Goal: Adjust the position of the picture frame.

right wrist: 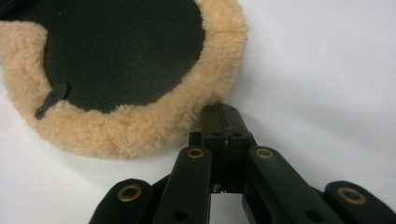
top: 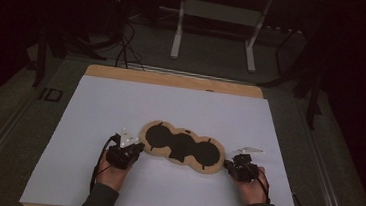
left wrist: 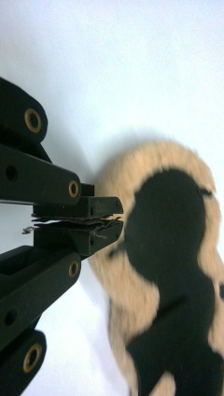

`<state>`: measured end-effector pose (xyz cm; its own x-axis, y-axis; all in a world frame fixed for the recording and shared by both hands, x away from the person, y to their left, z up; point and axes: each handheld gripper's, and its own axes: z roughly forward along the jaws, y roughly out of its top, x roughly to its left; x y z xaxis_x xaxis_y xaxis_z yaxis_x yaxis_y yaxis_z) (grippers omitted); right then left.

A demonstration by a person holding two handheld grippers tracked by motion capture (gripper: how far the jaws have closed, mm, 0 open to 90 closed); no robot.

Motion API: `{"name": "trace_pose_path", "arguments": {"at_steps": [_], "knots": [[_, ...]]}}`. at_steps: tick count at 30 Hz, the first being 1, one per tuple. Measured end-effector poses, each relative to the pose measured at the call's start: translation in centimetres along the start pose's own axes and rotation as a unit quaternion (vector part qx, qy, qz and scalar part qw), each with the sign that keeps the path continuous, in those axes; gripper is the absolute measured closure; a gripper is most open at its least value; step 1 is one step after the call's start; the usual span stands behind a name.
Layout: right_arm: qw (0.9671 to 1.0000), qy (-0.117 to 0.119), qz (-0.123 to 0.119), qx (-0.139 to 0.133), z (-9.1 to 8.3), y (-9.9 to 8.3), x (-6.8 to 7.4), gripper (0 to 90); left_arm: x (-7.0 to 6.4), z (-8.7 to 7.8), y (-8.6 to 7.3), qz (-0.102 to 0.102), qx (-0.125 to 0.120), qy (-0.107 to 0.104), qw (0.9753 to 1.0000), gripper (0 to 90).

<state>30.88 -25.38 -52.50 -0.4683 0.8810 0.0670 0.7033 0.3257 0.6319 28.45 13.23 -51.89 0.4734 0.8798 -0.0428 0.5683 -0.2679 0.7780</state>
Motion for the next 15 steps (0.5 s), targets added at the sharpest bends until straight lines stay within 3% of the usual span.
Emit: {"name": "trace_pose_path", "arguments": {"at_steps": [6, 12, 15], "knots": [[1.0000, -0.002, 0.006, -0.001, 0.3, 0.2, 0.3, 90.0, 1.4, 0.8, -0.3, -0.003, 0.009, 0.009, 0.9999, 87.5], [0.9994, 0.029, -0.002, 0.017, -0.4, -0.4, 0.7, 90.0, 1.2, 1.9, -0.3, 0.008, 0.012, 0.007, 0.9999, 87.4], [0.9995, 0.027, -0.006, 0.016, -0.4, -0.5, 0.9, 90.0, 1.4, 1.9, -0.2, 0.006, 0.012, 0.005, 0.9999, 87.3]]}}
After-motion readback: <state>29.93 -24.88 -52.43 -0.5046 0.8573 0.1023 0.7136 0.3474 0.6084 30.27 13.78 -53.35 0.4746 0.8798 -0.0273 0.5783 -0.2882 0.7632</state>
